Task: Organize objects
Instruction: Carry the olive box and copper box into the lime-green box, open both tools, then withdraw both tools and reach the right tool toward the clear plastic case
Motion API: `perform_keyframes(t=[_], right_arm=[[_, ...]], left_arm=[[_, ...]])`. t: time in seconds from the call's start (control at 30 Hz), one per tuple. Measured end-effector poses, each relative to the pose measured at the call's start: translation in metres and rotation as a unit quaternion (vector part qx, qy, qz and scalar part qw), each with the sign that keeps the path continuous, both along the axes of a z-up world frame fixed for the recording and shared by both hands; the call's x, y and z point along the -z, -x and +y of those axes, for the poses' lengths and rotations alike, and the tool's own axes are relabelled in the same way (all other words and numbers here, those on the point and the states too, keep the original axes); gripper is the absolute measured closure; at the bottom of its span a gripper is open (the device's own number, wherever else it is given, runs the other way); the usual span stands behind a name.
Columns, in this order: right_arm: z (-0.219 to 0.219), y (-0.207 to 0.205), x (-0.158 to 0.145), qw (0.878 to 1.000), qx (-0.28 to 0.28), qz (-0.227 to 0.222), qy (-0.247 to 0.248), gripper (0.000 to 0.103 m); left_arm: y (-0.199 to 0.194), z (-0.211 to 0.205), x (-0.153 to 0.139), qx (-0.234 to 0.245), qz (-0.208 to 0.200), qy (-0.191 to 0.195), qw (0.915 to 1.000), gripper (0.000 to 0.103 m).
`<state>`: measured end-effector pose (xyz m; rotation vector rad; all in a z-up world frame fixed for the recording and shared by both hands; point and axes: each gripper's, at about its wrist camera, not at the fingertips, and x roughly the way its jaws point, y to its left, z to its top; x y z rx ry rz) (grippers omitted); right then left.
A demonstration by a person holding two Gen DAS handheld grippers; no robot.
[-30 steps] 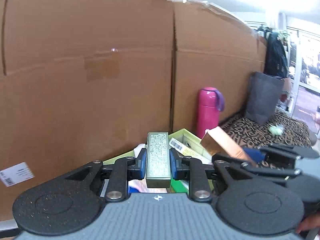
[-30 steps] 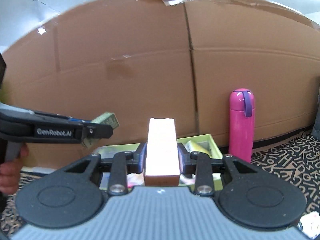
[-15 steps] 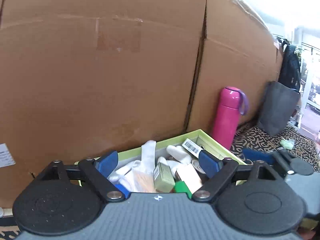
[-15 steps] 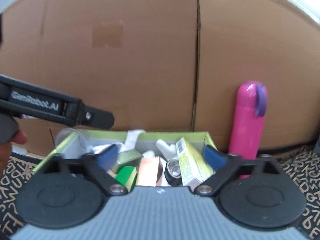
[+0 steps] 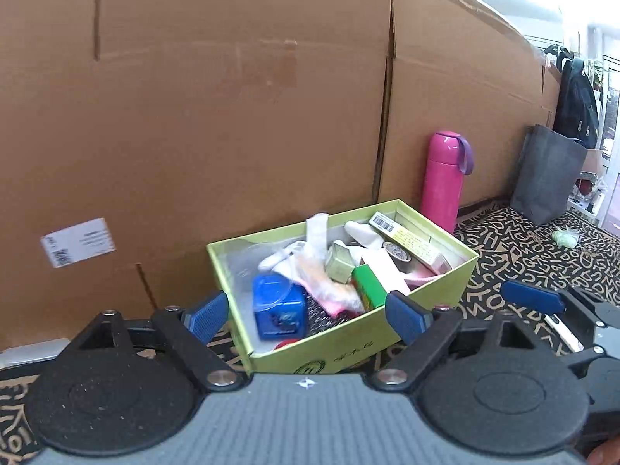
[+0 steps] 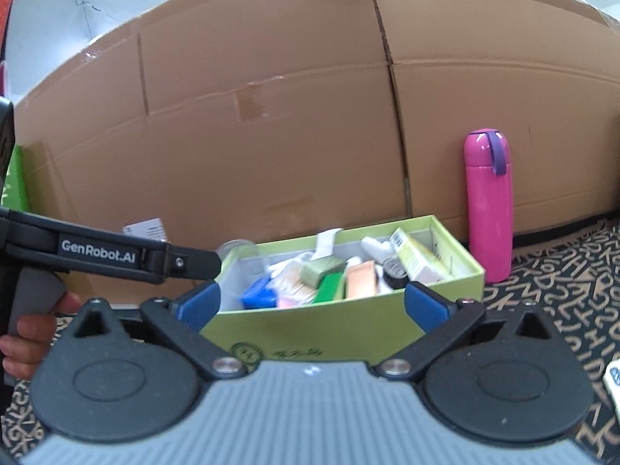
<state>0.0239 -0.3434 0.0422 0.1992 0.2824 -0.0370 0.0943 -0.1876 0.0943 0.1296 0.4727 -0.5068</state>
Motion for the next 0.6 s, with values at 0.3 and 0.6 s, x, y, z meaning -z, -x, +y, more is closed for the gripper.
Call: perform_keyframes(t=[0.3,0.6], right_arm=[[0.028,0.006,0.004,0.999,-0.017,0.019,-0.020,0.000],[0.062,0.001,0.029,0.995,-0.036,0.052,-0.076,0.000]], left_arm=[[0.033,0.036,0.004,-0.034,-0.008,-0.003,0.9994,0.012],[0.029,0.079,0.030,-0.090,0.042,0.005,0.9950,0.012]])
